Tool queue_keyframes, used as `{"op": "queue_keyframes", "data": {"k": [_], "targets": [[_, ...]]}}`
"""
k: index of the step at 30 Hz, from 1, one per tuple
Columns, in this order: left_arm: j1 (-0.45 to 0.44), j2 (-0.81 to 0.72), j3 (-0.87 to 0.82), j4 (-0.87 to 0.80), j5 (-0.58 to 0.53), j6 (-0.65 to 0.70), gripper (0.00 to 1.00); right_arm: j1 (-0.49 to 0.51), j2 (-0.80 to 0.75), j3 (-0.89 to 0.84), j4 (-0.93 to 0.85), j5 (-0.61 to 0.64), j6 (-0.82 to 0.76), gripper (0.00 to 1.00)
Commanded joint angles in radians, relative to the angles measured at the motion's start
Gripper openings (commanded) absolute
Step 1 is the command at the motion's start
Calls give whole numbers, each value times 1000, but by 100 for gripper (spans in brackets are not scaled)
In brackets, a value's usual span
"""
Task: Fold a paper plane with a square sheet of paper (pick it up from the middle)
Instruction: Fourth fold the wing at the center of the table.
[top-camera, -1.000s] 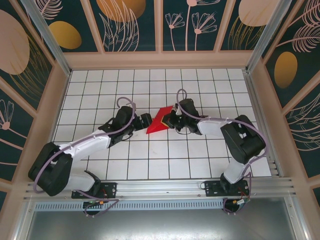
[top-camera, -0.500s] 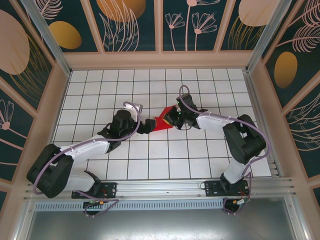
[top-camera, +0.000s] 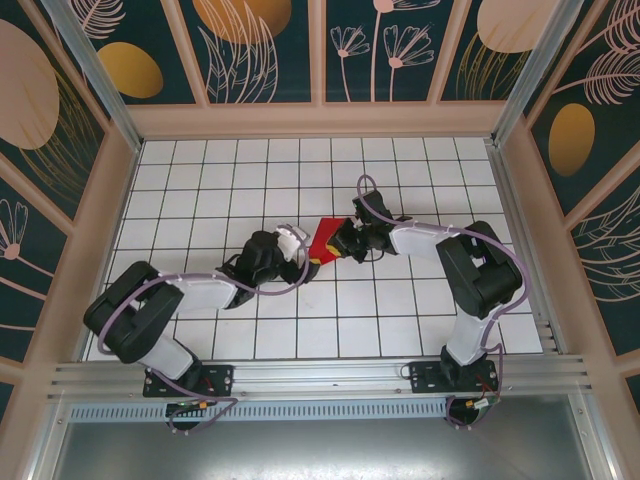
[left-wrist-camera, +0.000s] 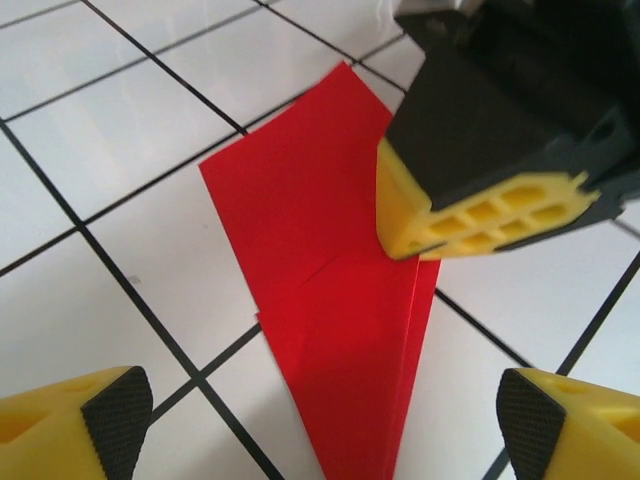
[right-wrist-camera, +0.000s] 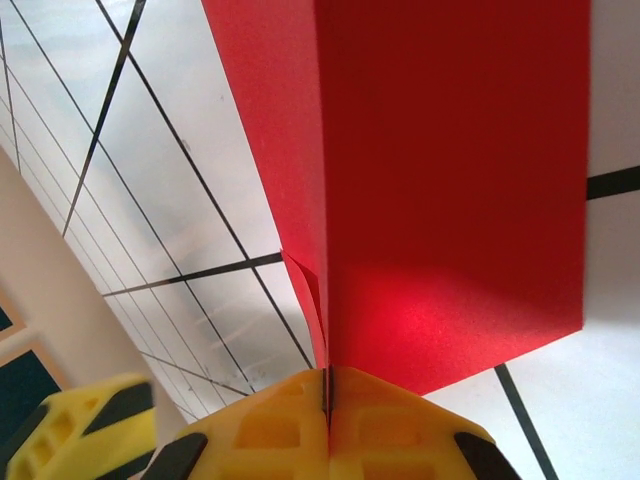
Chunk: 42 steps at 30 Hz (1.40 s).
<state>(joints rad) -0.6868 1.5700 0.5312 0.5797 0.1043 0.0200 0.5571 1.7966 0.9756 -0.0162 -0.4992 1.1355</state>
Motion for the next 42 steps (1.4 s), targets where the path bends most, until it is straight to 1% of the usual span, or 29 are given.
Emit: {"op": "queue_keyframes", "data": {"k": [1,4,5,7,9,12,13,20,25,28,33,37,39,42], "targets": [[-10,50,42,52,13,90,89,-4,0,23,-33,-37,0,0],[-13,90,58,77,46,91,84,-5,-2,25,-40,-45,4,0],[-15,103,61,86,54,95,81,-33,-1,25,-40,-50,6,0],[-17,122,64,101,72,108,73,-37,4,25,-38,-66,16,0],[-17,135,67,113,84,116,67,-40,12,26,-31,-84,30,0],[-17,138,72,131,87,121,64,-41,21,30,-28,-92,43,0],[-17,166,75,133,87,122,64,-43,25,31,-29,-96,45,0],[-20,213,105,127,113,131,57,-43,37,46,-39,-122,55,0],[-21,225,112,139,94,133,49,-43,43,59,-58,-135,47,0],[-21,225,114,146,94,126,40,-45,50,66,-75,-139,37,0],[-22,227,115,140,103,112,26,-45,65,74,-93,-147,20,13],[-21,232,115,137,115,98,18,-45,67,79,-104,-137,9,22],[-21,236,118,127,125,90,16,-46,66,82,-106,-132,4,27],[-21,237,121,118,140,65,12,-50,57,88,-120,-109,-18,38]]}}
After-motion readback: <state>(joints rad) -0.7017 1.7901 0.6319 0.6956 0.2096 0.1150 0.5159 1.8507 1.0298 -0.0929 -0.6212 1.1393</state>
